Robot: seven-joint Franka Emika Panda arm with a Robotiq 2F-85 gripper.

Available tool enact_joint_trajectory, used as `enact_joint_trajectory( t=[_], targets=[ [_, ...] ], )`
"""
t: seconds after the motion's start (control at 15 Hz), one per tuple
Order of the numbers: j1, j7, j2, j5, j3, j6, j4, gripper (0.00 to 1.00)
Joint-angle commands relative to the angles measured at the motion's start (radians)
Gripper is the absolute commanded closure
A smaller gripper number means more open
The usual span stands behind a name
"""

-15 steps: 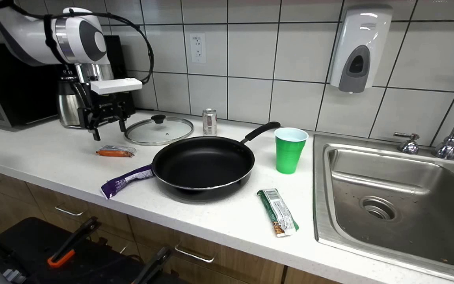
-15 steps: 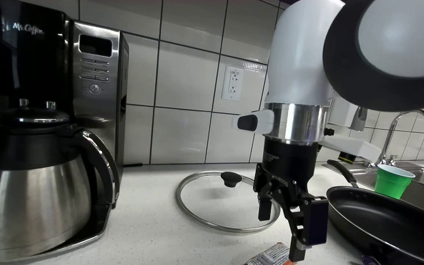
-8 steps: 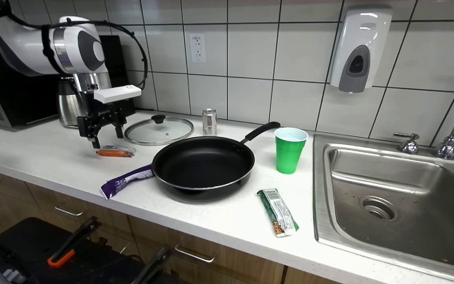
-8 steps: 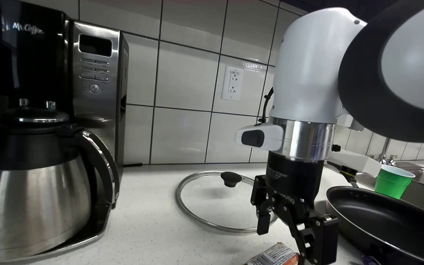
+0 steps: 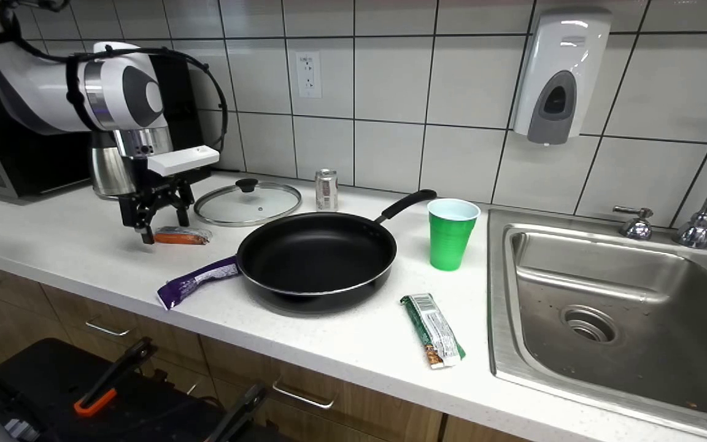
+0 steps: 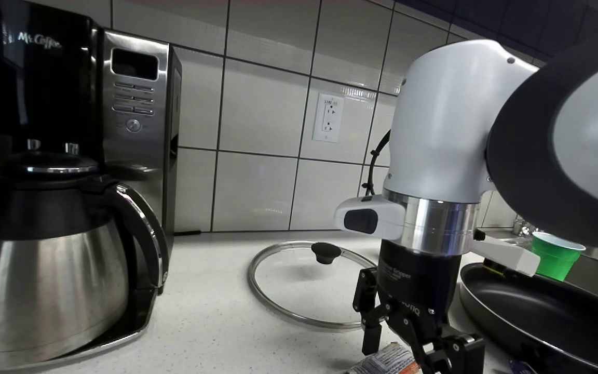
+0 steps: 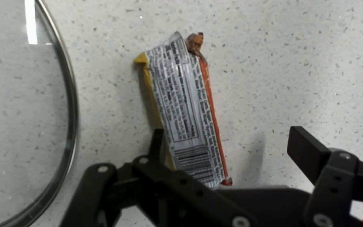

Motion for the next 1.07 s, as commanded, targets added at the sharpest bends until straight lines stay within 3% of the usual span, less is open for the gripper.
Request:
enact_joint_trajectory(
  t=[0.0,0.47,0.53,0.6,1.0],
  targets=[
    [-0.029,-0.034,0.007,0.001,0.016,0.033,-0.013,0.00],
    [-0.045,-0.041,0.014,0.005,0.018,0.041,-0.008,0.00],
    [-0.046,-0.038,0.013,0.003,0.017,0.042,-0.008,0.25],
    [-0.047,-0.037,0.012,0.002,0.015,0.040,-0.008,0.26],
    [-0.052,-0.030,0.011,0.004,0.013,0.040,-0.007,0.73]
  ],
)
